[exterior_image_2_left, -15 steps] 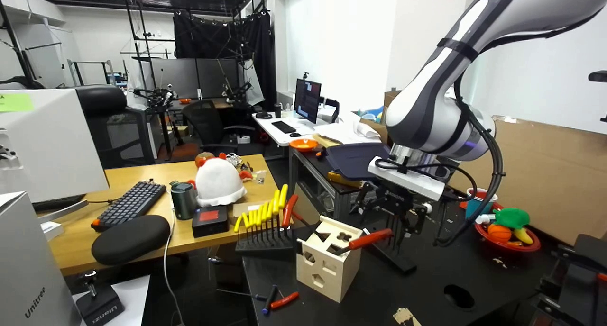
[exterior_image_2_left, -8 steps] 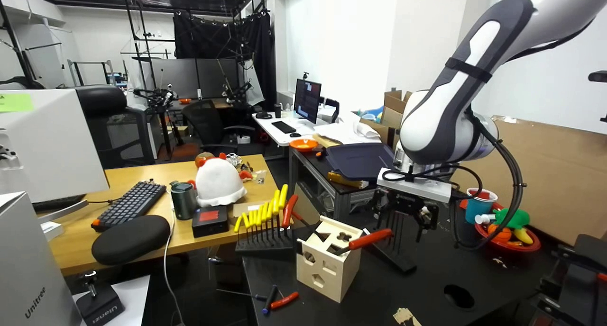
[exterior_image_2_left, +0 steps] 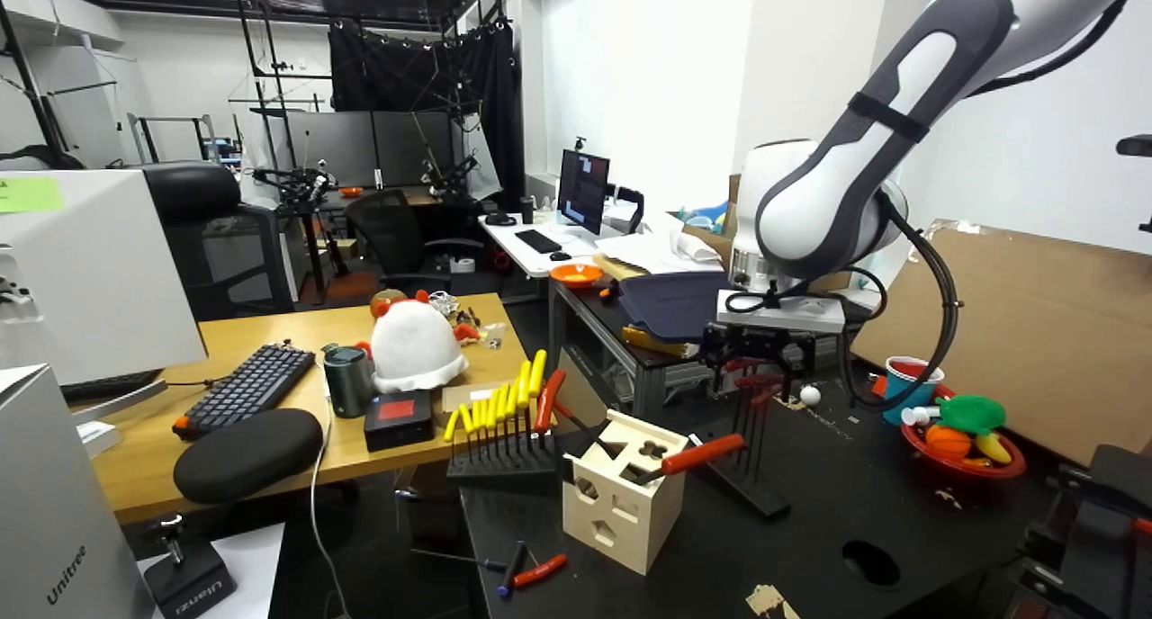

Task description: Pick up the orange object and put it on the holder.

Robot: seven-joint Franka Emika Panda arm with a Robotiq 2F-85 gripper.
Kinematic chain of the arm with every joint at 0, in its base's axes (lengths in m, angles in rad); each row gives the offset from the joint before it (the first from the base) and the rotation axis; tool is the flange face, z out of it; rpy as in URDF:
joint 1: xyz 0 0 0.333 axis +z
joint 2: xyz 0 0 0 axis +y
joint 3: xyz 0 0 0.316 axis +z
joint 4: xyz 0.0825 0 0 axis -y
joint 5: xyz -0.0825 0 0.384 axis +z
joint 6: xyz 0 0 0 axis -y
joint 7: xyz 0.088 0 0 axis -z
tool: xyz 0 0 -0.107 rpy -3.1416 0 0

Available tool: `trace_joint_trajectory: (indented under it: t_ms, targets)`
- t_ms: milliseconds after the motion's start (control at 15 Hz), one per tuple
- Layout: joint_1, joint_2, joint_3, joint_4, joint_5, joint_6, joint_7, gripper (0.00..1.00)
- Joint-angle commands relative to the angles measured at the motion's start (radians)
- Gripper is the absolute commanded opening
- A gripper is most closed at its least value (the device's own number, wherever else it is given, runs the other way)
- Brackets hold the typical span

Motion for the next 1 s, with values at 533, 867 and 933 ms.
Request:
trace_joint_trajectory:
  t_ms: [533,867,933]
  targets:
    - [-0.136,0.313,0.174,0.502,0.091,-0.248,-0.379,1.0]
    - [-0.089,0.417,0.15,0.724,0.047,-0.391,-0.401,1.0]
    - [-0.086,0.426,0.153,0.761,0.044,-0.413,-0.411,1.0]
